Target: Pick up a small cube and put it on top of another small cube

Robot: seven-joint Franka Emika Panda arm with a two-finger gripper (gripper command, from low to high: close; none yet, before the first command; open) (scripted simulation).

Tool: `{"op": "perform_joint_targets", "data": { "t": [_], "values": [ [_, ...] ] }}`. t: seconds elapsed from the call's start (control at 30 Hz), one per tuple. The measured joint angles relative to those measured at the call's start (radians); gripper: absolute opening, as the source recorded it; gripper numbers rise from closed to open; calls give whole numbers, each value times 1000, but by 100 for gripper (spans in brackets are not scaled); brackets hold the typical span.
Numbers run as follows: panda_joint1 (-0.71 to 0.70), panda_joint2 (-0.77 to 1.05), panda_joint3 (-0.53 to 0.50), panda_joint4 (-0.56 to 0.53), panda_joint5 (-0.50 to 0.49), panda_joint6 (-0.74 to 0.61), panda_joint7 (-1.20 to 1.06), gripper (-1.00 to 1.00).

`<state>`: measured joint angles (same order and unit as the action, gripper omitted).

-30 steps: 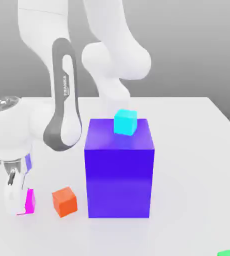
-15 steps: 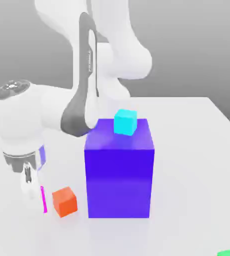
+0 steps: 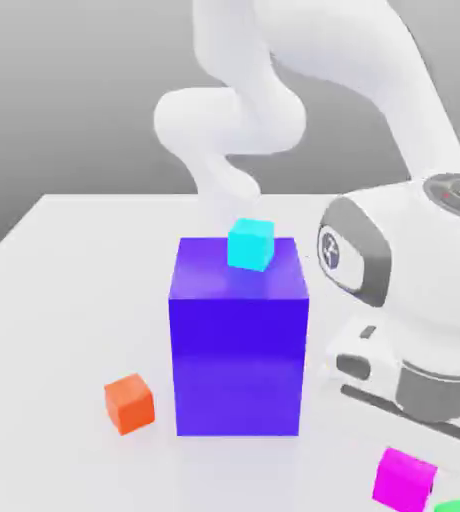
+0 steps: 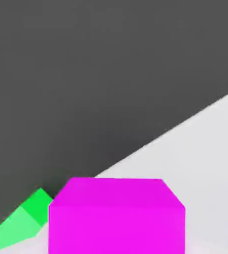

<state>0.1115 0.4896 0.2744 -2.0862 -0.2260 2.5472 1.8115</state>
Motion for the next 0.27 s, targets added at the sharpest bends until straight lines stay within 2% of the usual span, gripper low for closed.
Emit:
{"op": "perform_joint_targets", "data": {
  "t": [0.17, 0.27],
  "values": [
    [24, 32, -3, 21, -16, 9, 12, 100],
    [25, -21, 21, 33, 7, -53, -2, 100]
  ]
}}
